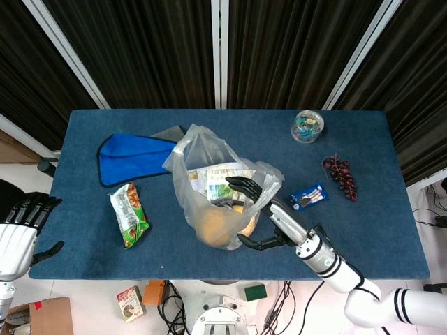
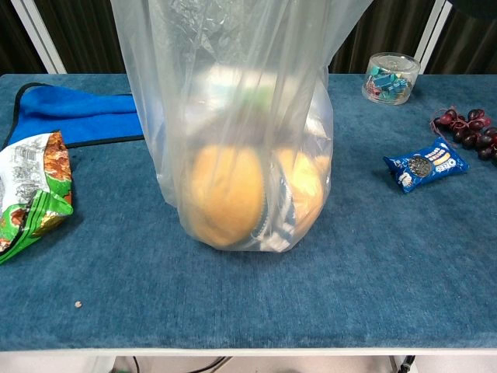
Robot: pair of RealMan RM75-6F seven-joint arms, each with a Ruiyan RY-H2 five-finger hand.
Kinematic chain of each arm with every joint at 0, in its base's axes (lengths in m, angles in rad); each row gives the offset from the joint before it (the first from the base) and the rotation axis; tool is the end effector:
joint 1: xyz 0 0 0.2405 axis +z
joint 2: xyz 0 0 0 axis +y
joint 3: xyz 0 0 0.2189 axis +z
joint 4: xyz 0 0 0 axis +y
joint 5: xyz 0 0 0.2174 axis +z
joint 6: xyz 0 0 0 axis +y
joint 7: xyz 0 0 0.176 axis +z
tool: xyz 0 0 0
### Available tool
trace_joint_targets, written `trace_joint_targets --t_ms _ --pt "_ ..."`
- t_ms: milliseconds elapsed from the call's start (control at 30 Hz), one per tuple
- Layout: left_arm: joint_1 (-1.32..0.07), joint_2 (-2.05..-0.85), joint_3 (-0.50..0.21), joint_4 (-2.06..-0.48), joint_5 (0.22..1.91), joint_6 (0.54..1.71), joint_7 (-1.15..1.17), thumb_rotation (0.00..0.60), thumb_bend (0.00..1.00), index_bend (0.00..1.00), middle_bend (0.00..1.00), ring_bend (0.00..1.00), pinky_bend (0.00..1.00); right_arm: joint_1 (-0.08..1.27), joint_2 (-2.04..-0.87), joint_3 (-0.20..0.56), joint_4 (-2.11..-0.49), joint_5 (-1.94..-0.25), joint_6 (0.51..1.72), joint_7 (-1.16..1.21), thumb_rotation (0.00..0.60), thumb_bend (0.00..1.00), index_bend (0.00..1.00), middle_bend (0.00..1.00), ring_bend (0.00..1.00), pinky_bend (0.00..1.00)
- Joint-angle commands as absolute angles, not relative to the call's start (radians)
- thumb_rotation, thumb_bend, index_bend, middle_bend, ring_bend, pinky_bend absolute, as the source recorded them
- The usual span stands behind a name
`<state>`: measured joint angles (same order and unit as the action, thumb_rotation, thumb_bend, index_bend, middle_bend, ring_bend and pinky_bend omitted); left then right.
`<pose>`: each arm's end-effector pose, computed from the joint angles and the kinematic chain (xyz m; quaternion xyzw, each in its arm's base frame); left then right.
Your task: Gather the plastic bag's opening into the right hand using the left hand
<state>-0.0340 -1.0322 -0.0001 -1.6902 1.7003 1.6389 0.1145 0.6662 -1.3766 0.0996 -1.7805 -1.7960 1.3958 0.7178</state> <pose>-0.2447 0.1826 0.1559 -0.6395 -0.2936 -0.4073 0.5823 -0.0144 -0.2548 0.0530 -0.5680 0.4643 -0.6793 0.0169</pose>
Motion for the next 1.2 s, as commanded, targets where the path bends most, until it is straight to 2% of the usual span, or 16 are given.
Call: trace_joint_targets --t_ms 33,267,367,500,633,733,867,967,1067,1200 --pt "-0.035 -1.035 0.001 -1.692 1.701 1.635 0.119 0.6 0.06 0.18 0.2 0.11 0.22 0.663 -1.377 0.097 -1.778 -1.795 1.402 0.723 0.6 0.39 0.0 0.0 0.0 0.0" --pt "-0.041 -1.03 -0.005 -1.701 1.696 1.628 0.121 0.6 0.06 0.18 0.2 0.11 0.22 0.663 -1.381 0.087 -1.769 -1.802 1.407 0.741 0.6 0.39 0.0 0.0 0.0 0.0" --pt "-0.051 -1.006 -0.028 -1.702 1.682 1.641 0.052 0.6 0.05 0.18 0.2 0.11 0.23 0.664 -1.383 0.087 -1.767 -1.8 1.408 0.743 0.6 0.39 0.0 0.0 0.0 0.0" --pt "-0.07 -0.941 -0.097 -1.717 1.609 1.665 -0.116 0.6 0.03 0.18 0.2 0.11 0.23 0.668 -1.385 0.088 -1.767 -1.796 1.405 0.748 0.6 0.39 0.0 0.0 0.0 0.0" --pt "-0.115 -0.816 -0.164 -1.822 1.56 1.632 -0.3 0.599 0.02 0.16 0.2 0.11 0.23 0.671 -1.387 0.09 -1.767 -1.794 1.403 0.744 0.6 0.39 0.0 0.0 0.0 0.0" --pt "-0.162 -0.728 -0.214 -1.917 1.532 1.588 -0.356 0.584 0.02 0.16 0.2 0.11 0.23 0.673 -1.393 0.092 -1.764 -1.79 1.401 0.743 0.6 0.39 0.0 0.0 0.0 0.0" --pt "-0.24 -0.639 -0.281 -2.046 1.477 1.504 -0.334 0.575 0.02 0.16 0.2 0.11 0.23 0.678 -1.406 0.093 -1.758 -1.786 1.393 0.736 0.6 0.39 0.0 0.0 0.0 0.0" --pt "-0.315 -0.611 -0.341 -2.113 1.407 1.451 -0.207 0.588 0.08 0.15 0.21 0.12 0.23 0.687 -1.414 0.098 -1.757 -1.78 1.382 0.733 0.6 0.39 0.0 0.0 0.0 0.0" --pt "-0.404 -0.646 -0.388 -2.113 1.369 1.403 -0.097 0.6 0.09 0.13 0.21 0.12 0.23 0.691 -1.417 0.101 -1.759 -1.776 1.376 0.729 0.6 0.39 0.0 0.0 0.0 0.0" --pt "-0.512 -0.73 -0.413 -2.086 1.346 1.329 -0.018 0.6 0.06 0.12 0.21 0.12 0.23 0.691 -1.416 0.102 -1.76 -1.771 1.376 0.726 0.6 0.39 0.0 0.0 0.0 0.0"
